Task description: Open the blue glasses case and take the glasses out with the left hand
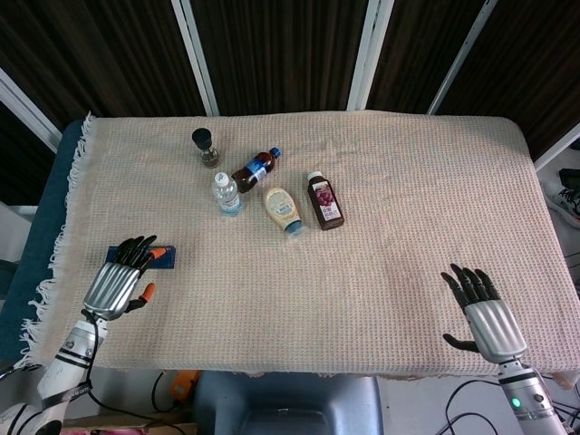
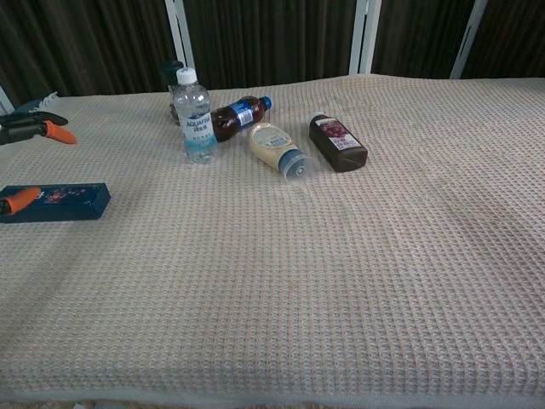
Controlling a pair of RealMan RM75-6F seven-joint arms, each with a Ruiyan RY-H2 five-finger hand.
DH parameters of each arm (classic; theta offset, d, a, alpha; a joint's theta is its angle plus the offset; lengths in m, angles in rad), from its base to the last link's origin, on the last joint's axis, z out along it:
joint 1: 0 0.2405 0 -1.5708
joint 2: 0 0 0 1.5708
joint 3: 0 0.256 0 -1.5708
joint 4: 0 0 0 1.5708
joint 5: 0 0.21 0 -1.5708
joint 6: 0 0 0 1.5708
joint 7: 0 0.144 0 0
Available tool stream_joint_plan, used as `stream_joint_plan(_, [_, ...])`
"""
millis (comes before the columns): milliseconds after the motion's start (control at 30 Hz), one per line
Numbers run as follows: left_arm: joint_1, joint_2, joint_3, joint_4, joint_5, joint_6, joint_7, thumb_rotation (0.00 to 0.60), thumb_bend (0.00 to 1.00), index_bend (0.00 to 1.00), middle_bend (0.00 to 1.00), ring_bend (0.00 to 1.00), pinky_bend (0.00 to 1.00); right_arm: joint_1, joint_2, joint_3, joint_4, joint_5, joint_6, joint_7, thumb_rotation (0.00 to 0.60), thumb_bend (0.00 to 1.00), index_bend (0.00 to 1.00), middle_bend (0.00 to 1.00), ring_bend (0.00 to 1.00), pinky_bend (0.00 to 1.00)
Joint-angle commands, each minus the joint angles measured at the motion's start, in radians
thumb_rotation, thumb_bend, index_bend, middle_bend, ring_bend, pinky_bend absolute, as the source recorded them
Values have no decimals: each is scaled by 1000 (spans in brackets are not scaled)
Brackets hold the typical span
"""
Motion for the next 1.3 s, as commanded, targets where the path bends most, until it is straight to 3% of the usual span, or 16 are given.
stream_joint_plan(33, [-42,-53,-26,55,-51,-45,27,600,395,223,29,0,99,3,0,2,0,8,-8,-2,600,191,0,0,0,0])
stream_joint_plan(300, [-72,-119,-10,165,-118,-96,76,600,349,251,30,0,100,5,11,-1,-11,10,-14,9,600,190,0,0,0,0])
stream_joint_plan(800, [-108,-227,-19,346,-173,-96,97,600,336,325,65,0,127,5,27,-11,-25,6,-23,20,600,190,0,0,0,0])
stream_joint_plan(1300, [-130,-253,-22,404,-215,-121,99,600,337,436,90,33,132,4,30,-10,-23,3,-16,34,600,188,0,0,0,0])
